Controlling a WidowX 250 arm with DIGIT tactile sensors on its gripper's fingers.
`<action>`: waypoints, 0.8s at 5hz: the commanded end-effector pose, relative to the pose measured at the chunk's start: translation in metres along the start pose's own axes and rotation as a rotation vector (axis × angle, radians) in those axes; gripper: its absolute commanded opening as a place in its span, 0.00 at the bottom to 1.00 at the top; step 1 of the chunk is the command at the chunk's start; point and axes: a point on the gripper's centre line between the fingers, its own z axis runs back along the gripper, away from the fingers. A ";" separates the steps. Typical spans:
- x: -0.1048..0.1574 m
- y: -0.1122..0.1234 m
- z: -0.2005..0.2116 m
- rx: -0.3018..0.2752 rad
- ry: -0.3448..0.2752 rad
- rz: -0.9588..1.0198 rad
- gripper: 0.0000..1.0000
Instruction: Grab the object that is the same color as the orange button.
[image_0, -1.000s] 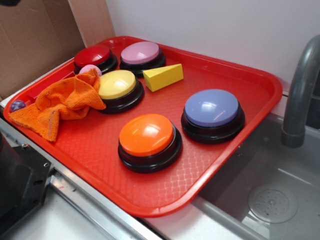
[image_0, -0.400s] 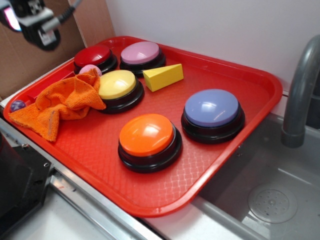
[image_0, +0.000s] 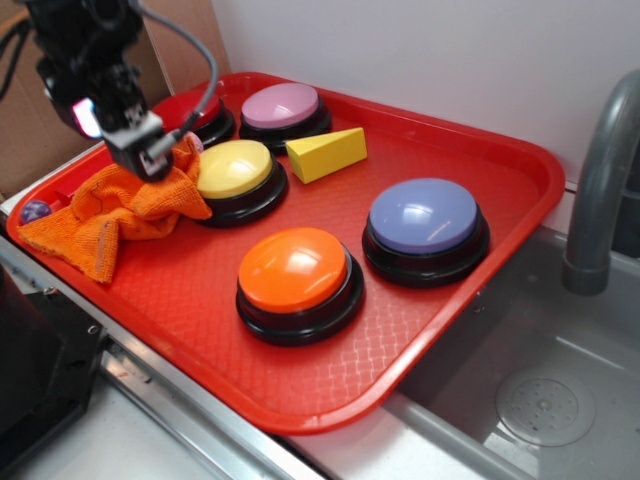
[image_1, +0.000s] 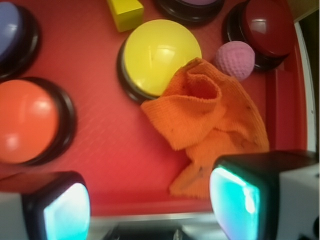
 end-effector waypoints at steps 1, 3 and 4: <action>0.008 0.026 -0.048 0.051 -0.047 0.039 1.00; 0.009 0.040 -0.073 0.051 -0.032 0.044 1.00; 0.009 0.045 -0.082 0.066 -0.029 0.099 1.00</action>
